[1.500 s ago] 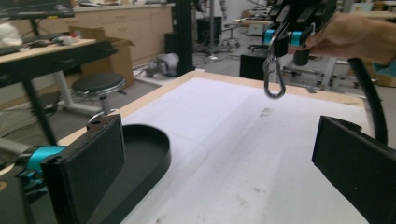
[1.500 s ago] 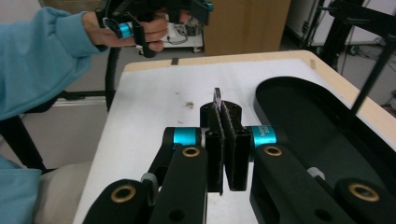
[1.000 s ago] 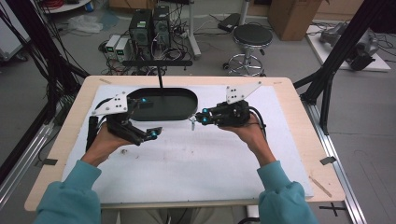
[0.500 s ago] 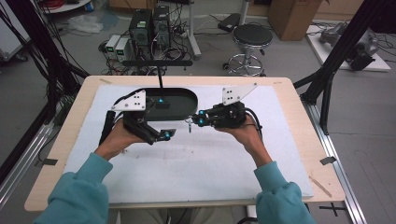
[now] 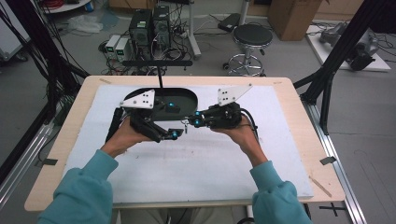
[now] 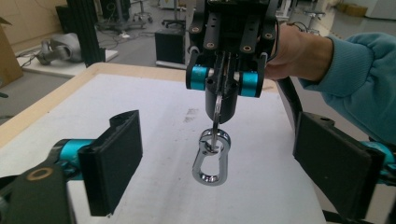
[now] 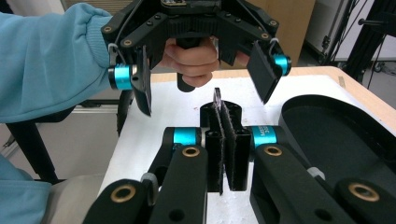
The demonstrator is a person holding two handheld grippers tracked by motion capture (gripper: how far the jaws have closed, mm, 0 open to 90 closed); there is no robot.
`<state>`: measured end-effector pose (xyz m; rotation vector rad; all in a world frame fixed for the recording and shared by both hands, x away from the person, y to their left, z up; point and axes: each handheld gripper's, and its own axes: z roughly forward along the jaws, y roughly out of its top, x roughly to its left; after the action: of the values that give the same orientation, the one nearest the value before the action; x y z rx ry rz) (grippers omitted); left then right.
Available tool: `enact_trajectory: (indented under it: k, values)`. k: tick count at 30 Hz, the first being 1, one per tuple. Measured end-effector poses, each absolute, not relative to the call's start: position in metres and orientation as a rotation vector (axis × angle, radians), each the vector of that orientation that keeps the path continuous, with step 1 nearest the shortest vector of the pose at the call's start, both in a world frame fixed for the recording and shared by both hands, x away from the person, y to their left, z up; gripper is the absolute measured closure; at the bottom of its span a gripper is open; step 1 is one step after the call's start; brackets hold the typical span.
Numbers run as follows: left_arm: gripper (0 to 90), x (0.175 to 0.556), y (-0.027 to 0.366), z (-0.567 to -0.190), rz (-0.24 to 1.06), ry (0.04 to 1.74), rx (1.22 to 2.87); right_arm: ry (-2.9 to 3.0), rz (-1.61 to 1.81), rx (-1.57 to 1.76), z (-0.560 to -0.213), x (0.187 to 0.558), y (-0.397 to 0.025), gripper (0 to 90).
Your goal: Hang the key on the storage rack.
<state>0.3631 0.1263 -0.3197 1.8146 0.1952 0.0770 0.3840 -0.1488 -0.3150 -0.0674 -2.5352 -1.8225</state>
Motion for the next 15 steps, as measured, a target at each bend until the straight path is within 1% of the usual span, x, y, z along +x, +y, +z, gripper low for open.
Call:
enact_trajectory:
  k: [1, 2, 4, 7, 10, 15]
  values:
    - [17.8, 0.3634, 0.1261, -0.3194, 0.07, 0.196, 1.816, -2.532, -1.826, -0.068, -0.3154, 0.3845, -0.1484, 88.6]
    - [20.8, 0.3637, 0.1265, -0.319, 0.063, 0.189, 1.817, -2.53, -1.824, -0.071, -0.3159, 0.3848, -0.148, 88.6]
    - [29.0, 0.3642, 0.1275, -0.3182, 0.058, 0.163, 1.815, -2.531, -1.83, -0.06, -0.3164, 0.3862, -0.1475, 88.6]
    - [38.2, 0.3636, 0.128, -0.3175, 0.058, 0.153, 1.813, -2.527, -1.837, -0.049, -0.3166, 0.3867, -0.147, 88.6]
    - [50.3, 0.363, 0.1282, -0.3174, 0.062, 0.142, 1.829, -2.521, -1.826, -0.056, -0.3165, 0.386, -0.1473, 88.6]
    - [59.8, 0.3626, 0.1276, -0.3173, 0.062, 0.15, 1.842, -2.521, -1.831, -0.043, -0.3162, 0.3852, -0.1469, 88.6]
